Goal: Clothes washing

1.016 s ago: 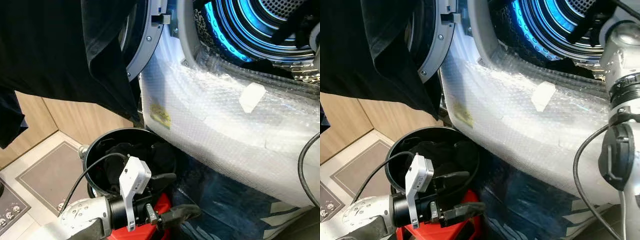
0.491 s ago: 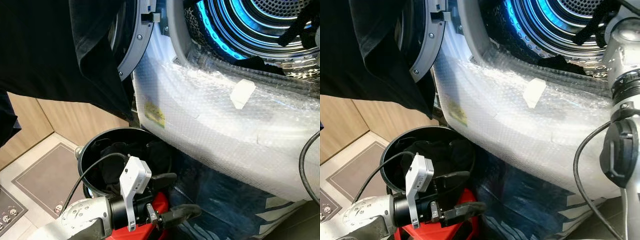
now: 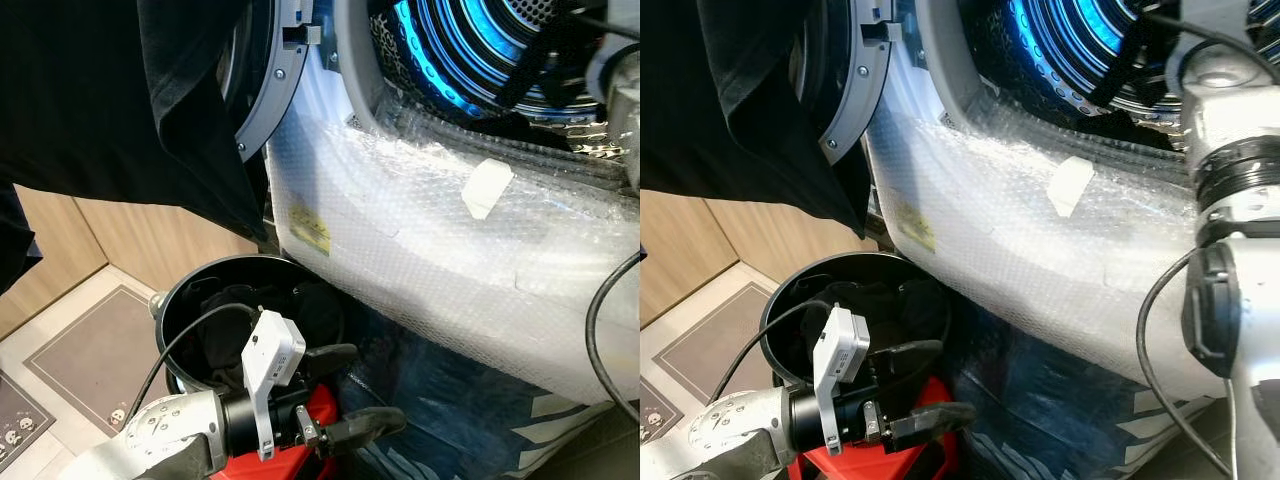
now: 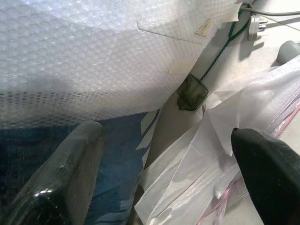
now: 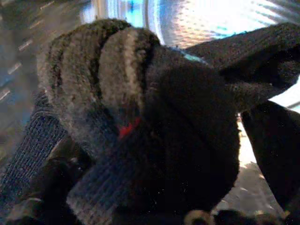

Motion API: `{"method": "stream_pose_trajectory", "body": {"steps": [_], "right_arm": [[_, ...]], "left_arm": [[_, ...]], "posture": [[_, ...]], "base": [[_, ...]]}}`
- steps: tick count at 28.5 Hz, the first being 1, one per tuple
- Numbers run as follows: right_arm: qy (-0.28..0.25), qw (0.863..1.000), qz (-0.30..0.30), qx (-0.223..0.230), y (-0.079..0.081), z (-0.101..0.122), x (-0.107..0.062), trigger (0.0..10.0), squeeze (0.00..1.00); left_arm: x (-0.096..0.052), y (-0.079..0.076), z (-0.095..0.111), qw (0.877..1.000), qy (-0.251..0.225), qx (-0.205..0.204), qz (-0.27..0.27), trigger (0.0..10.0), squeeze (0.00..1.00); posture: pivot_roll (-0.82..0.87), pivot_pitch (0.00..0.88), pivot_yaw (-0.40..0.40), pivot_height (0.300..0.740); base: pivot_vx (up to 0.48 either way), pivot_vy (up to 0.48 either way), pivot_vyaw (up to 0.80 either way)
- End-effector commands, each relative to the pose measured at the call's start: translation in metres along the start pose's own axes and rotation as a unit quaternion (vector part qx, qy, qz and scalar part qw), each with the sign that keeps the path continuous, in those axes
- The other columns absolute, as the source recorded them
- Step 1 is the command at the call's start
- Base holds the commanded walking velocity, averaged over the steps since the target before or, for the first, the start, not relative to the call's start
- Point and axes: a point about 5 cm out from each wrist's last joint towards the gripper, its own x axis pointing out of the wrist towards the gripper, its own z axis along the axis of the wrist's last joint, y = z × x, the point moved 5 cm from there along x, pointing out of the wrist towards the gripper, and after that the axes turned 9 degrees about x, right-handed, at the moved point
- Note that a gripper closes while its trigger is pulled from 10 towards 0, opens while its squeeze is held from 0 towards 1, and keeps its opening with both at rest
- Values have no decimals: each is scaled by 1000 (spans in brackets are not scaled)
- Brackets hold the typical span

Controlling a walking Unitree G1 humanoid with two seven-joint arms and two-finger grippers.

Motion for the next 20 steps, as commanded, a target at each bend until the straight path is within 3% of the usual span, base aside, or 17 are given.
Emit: {"method": "stream_pose_trajectory", "body": {"steps": [1,7,11,12,13,14,15,20], "right_arm": [[21,998,36,-40,10,-8,0,10000,1000],[52,990,74,-104,19,-26,0,10000,1000],[81,992,87,-47,21,-34,-1,10000,1000],[86,992,89,-30,22,-34,-2,10000,800],[97,992,80,5,20,-36,-2,10000,0],[119,988,67,67,18,-41,-4,10000,0],[119,988,67,67,18,-41,-4,10000,0],[148,974,24,168,7,-39,-7,10000,0]], "left_arm": [[2,-2,1,1000,0,5,-7,10000,1000],[2,-2,1,1000,0,5,-7,10000,1000],[2,-2,0,1000,1,5,-6,10000,1000],[2,-2,0,1000,1,5,-5,10000,1000],[2,-2,0,1000,1,6,-5,10000,1000],[1,-2,1,1000,0,6,-5,10000,1000],[1,-2,1,1000,0,6,-5,10000,1000],[0,1,3,1000,-2,7,-2,10000,1000]], "posture": [[-31,70,-79,740],[-30,64,-83,740],[-29,63,-83,740],[-30,63,-81,740],[-30,63,-83,740],[-32,66,-79,740],[-32,66,-79,740],[-44,77,-70,740]], "base": [[0,0,0],[0,0,0],[0,0,0],[0,0,0],[0,0,0],[0,0,0],[0,0,0],[0,0,0]]}}
